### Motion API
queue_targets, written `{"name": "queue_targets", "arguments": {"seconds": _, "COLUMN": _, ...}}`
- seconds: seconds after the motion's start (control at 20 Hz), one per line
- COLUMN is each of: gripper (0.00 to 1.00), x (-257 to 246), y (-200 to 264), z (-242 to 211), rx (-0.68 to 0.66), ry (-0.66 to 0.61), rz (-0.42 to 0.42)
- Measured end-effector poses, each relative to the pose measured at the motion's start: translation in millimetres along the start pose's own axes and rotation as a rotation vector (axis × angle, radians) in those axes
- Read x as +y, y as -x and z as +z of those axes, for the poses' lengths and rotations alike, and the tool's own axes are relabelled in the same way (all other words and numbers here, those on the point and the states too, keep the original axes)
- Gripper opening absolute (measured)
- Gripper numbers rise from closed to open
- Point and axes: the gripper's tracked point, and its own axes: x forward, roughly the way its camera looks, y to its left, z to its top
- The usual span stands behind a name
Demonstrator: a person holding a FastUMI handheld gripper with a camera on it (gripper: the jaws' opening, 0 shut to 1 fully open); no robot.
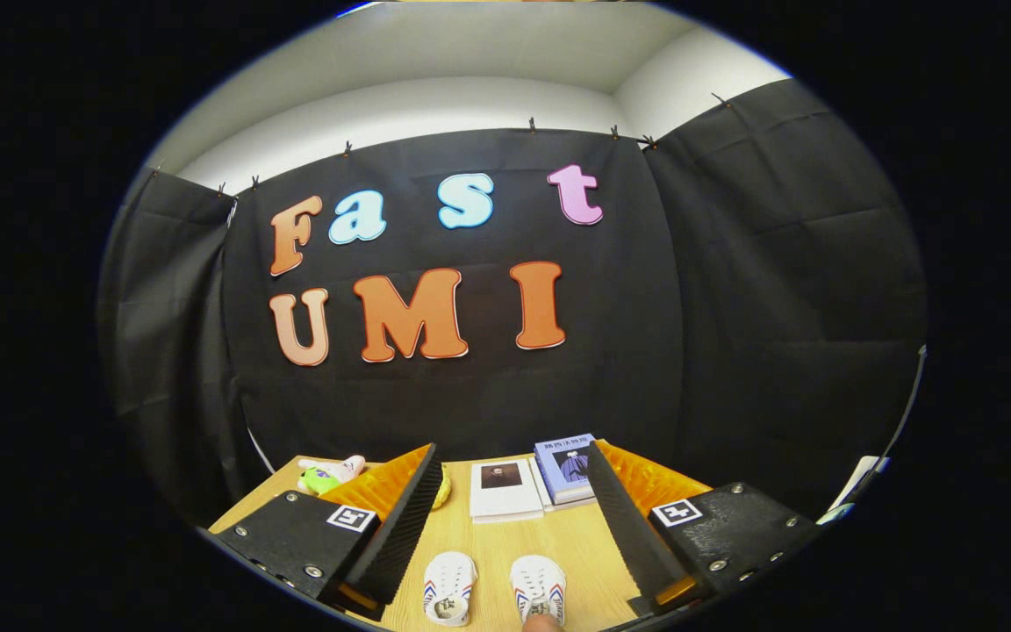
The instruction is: Open the storage box then place both shoes into the box .Put the left shoe in first, then the right shoe, with the right side of both shoes facing outward in a uniform manner.
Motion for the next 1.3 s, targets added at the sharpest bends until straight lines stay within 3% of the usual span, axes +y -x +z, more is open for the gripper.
{"name": "queue_targets", "arguments": {"seconds": 0.15, "gripper": 0.98, "x": 3, "y": -1, "z": -2, "rx": -0.007, "ry": -0.024, "rz": 0.025}}
{"name": "queue_targets", "arguments": {"seconds": 0.35, "gripper": 0.98, "x": 28, "y": -16, "z": -44, "rx": 0.062, "ry": -0.128, "rz": 0.146}}
{"name": "queue_targets", "arguments": {"seconds": 0.8, "gripper": 0.98, "x": 122, "y": -49, "z": -177, "rx": 0.34, "ry": -0.522, "rz": 0.475}}
{"name": "queue_targets", "arguments": {"seconds": 0.95, "gripper": 0.98, "x": 159, "y": -50, "z": -210, "rx": 0.428, "ry": -0.669, "rz": 0.609}}
{"name": "queue_targets", "arguments": {"seconds": 1.3, "gripper": 0.98, "x": 219, "y": -45, "z": -255, "rx": 0.58, "ry": -0.901, "rz": 0.807}}
